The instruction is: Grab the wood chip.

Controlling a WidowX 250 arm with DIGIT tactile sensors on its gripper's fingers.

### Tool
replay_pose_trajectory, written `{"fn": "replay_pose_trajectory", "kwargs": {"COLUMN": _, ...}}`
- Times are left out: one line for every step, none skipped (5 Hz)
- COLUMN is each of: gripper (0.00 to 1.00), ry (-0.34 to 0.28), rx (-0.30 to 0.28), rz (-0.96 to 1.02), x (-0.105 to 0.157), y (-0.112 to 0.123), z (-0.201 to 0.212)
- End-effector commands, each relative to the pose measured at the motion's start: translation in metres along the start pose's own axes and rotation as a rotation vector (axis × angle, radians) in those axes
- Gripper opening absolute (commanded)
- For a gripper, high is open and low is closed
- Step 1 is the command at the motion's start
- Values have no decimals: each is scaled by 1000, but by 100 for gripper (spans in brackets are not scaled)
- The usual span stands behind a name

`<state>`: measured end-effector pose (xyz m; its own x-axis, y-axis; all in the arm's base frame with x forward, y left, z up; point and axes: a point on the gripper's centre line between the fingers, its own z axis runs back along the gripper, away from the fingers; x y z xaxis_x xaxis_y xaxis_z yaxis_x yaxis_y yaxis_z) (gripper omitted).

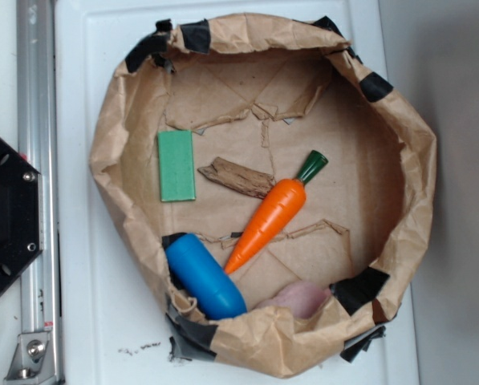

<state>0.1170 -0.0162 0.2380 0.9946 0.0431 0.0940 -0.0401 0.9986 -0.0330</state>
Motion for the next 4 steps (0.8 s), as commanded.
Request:
{"fn": "replay_pose_trajectory", "kwargs": {"gripper": 100, "ry": 0, "rx": 0, "rz": 0, "x": 0, "y": 0, "z": 0}}
{"fn": "replay_pose_trajectory", "kwargs": {"gripper": 100, "ry": -35, "rx": -8, "rz": -13, "x": 48, "y": 12, "z": -25}}
{"fn": "replay_pose_trajectory", "kwargs": {"gripper": 100, "ry": -53, "rx": 2, "rz": -16, "x": 95, "y": 23, "z": -59}}
{"fn": "replay_pose_trajectory", "kwargs": {"gripper": 100, "ry": -15, "rx": -2, "rz": -56, "x": 115, "y": 41, "z": -105}}
